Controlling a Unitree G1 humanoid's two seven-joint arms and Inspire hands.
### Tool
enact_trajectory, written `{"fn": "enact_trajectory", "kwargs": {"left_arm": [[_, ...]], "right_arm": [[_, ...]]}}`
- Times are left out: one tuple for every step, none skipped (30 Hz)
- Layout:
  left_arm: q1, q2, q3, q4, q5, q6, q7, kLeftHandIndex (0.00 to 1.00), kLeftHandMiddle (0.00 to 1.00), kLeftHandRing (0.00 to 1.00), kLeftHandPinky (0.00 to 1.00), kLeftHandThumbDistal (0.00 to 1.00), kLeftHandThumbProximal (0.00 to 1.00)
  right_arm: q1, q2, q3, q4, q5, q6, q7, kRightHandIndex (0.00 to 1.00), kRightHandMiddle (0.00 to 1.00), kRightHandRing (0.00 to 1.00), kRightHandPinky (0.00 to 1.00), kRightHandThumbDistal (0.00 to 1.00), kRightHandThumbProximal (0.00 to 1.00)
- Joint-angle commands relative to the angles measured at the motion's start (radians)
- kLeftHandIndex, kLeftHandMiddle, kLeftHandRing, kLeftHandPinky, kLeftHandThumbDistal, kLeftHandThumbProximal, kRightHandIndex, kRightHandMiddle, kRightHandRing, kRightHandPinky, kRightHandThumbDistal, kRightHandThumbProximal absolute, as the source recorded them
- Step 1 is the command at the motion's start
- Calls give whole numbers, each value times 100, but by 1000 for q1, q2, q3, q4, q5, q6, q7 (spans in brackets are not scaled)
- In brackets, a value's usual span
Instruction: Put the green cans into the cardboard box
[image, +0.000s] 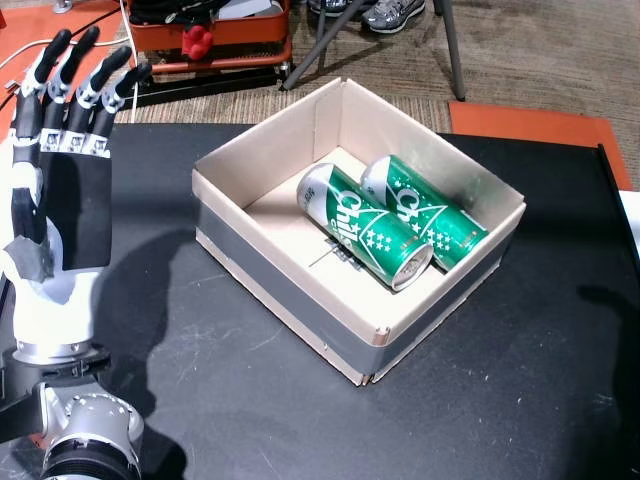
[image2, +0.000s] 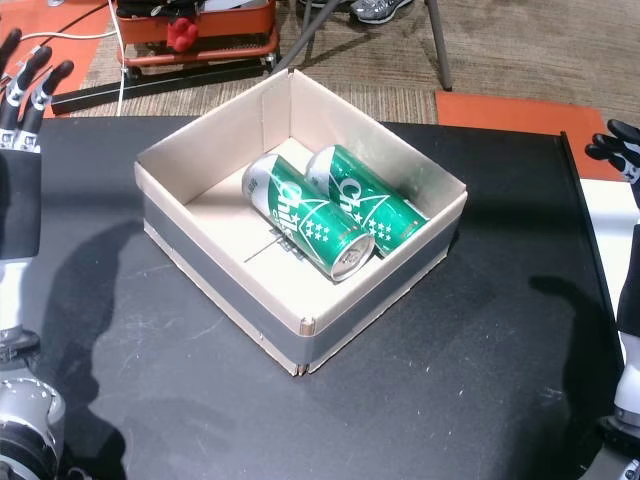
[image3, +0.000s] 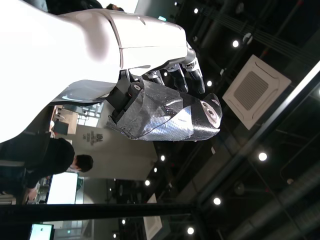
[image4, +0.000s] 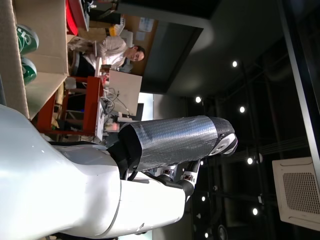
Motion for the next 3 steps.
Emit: {"fn": "enact_trajectory", "kwargs": {"left_arm": [[33,-12,-18,-15,0,10,-7,72,73,80,79,30,60],[38,-15,-25,-17,6,9,1,71,73,80,79,33,60],[42,-18,-31,-17,8,16,7,70,72,80,79,35,59]], "right_arm": [[19,5,4,-16,-16,-17,-16,56,57,61,70,61,86],[23,7,6,-22,-19,-17,-24,56,57,61,70,60,86],[27,9,9,-28,-21,-18,-30,56,57,61,70,60,86]]}}
